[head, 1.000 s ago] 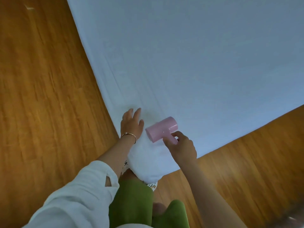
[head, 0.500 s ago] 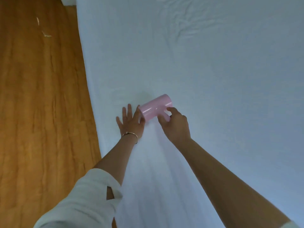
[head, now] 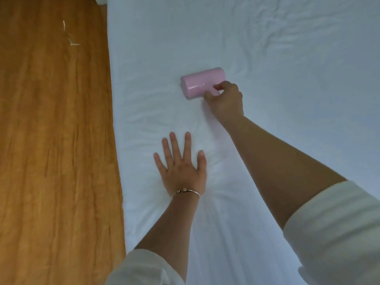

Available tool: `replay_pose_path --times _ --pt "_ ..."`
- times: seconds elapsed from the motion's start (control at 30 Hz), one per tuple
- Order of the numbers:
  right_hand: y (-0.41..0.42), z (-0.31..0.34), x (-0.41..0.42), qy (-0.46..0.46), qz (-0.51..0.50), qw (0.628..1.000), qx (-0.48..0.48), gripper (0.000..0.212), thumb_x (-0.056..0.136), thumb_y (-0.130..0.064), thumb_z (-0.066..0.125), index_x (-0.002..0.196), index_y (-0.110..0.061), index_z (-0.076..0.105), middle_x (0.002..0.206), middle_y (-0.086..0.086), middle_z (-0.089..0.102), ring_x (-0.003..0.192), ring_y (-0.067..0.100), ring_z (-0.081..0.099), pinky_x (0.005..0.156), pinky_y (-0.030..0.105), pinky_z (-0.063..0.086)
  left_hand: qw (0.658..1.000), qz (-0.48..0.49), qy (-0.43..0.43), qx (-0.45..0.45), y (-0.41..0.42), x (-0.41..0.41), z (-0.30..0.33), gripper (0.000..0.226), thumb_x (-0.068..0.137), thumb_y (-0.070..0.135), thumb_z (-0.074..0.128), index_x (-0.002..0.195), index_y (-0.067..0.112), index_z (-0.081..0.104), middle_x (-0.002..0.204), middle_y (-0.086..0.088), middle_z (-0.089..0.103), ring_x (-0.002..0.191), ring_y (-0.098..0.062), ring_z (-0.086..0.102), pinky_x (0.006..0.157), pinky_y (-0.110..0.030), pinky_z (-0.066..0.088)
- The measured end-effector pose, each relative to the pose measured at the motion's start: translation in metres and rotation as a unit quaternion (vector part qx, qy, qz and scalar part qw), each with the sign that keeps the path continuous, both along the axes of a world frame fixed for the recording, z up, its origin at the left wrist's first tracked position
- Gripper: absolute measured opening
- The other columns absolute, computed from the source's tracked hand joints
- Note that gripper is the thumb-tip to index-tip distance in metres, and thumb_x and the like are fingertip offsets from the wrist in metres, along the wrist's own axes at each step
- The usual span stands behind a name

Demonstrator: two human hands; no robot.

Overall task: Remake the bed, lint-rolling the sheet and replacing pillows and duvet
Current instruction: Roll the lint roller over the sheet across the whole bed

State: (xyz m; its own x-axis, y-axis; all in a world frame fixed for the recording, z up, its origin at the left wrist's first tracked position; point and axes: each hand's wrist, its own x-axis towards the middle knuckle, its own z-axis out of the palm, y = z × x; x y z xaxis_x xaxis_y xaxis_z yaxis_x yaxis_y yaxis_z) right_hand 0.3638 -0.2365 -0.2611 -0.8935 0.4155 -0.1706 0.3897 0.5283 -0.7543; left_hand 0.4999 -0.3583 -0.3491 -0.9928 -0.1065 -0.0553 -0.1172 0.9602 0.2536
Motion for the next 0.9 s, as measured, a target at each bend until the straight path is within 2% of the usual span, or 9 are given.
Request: replay_pose_path --times 0.1,0.27,0.43,0.57,0.73,0.9 --pt "-0.003 -0.007 0.016 0.007 -0.038 0.999 -0.032 0.032 0.085 -0.036 0.065 0.112 -0.019 0.065 0.101 -0.002 0.065 0.092 0.024 0.066 0.079 0.034 0.054 1.0 -0.003 -0.016 0.004 -0.001 -0.003 0.0 0.06 0.096 0.059 0.008 0.15 0.042 -0.011 0.16 0.006 -0.019 0.147 -0.017 -0.019 0.116 -0.047 -0.016" --pt "0.0 -0.004 0.069 -0.014 -0.06 0.997 -0.046 0.033 0.084 -0.037 0.065 0.115 -0.023 0.066 0.105 -0.004 0.067 0.089 0.019 0.063 0.072 0.027 0.046 0.999 -0.013 -0.047 0.005 -0.005 -0.004 0.006 0.059 0.095 0.061 0.005 0.148 0.044 -0.015 0.159 0.007 -0.022 0.146 -0.016 -0.021 0.116 -0.047 -0.017" --pt "0.014 0.004 0.146 -0.044 -0.074 0.995 -0.055 0.033 0.084 -0.04 0.068 0.115 -0.027 0.066 0.098 -0.008 0.06 0.087 0.017 0.059 0.074 0.026 0.043 0.994 -0.047 -0.099 -0.001 -0.011 0.001 0.025 0.06 0.096 0.061 0.005 0.147 0.042 -0.019 0.158 0.006 -0.026 0.145 -0.016 -0.023 0.116 -0.046 -0.017" --pt "0.021 0.009 0.216 -0.07 -0.092 0.991 -0.061 0.028 0.086 -0.043 0.066 0.111 -0.03 0.066 0.08 -0.016 0.057 0.078 0.016 0.057 0.07 0.026 0.04 0.991 -0.076 -0.11 -0.019 -0.018 0.047 0.034 0.056 0.097 0.056 0.003 0.145 0.041 -0.022 0.158 0.005 -0.025 0.146 -0.015 -0.022 0.118 -0.043 -0.012" --pt "0.034 0.013 0.325 -0.087 -0.105 0.988 -0.068 0.029 0.087 -0.045 0.064 0.114 -0.034 0.066 0.094 -0.009 0.069 0.086 0.018 0.064 0.073 0.027 0.046 0.991 -0.057 -0.114 -0.035 -0.006 0.134 0.042 0.055 0.097 0.057 0.003 0.144 0.044 -0.023 0.158 0.008 -0.024 0.146 -0.014 -0.021 0.117 -0.045 -0.015" --pt "0.051 0.01 0.431 -0.1 -0.092 0.988 -0.07 0.027 0.088 -0.039 0.063 0.115 -0.036 0.065 0.084 -0.007 0.067 0.081 0.021 0.064 0.07 0.029 0.049 0.994 -0.031 -0.095 -0.037 0.019 0.218 0.04 0.057 0.096 0.059 0.005 0.148 0.044 -0.016 0.16 0.006 -0.019 0.147 -0.015 -0.018 0.118 -0.044 -0.012"
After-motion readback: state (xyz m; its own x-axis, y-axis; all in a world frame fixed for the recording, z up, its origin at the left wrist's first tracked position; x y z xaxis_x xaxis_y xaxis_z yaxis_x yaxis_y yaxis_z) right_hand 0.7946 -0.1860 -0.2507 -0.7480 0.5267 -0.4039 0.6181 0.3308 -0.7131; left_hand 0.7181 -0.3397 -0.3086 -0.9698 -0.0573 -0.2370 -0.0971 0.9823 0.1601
